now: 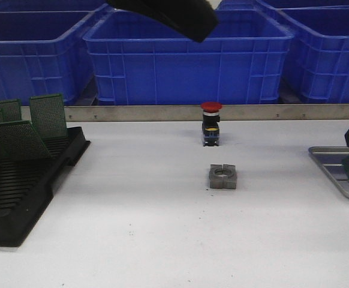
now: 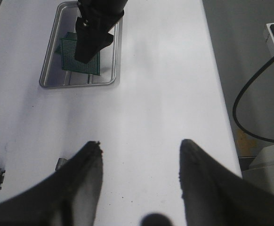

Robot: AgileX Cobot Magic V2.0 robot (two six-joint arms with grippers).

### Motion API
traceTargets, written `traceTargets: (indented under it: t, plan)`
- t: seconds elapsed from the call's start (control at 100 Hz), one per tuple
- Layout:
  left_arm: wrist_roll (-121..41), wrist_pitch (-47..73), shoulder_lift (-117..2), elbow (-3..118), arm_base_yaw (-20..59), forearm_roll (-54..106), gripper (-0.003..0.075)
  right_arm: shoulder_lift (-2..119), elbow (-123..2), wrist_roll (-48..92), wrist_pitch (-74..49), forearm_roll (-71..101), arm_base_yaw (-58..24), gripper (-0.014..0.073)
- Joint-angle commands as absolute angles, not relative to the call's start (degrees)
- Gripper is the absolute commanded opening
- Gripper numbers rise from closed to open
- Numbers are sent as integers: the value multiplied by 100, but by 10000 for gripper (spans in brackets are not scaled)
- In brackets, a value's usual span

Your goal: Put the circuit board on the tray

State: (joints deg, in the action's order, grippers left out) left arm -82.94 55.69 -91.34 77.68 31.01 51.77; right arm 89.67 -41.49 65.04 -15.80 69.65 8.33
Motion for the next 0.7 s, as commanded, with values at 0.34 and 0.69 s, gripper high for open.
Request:
traceTargets:
  t: [0.34,0.69]
  plan:
    - [-7441,5779,-8455,7937,2156,5471,-18,7468,-4274,6581,-1750,6341,858,-60]
    - [-6875,3947,-7190,7087,1660,5470,-18,5960,-3448,6840,-999,6341,852,-60]
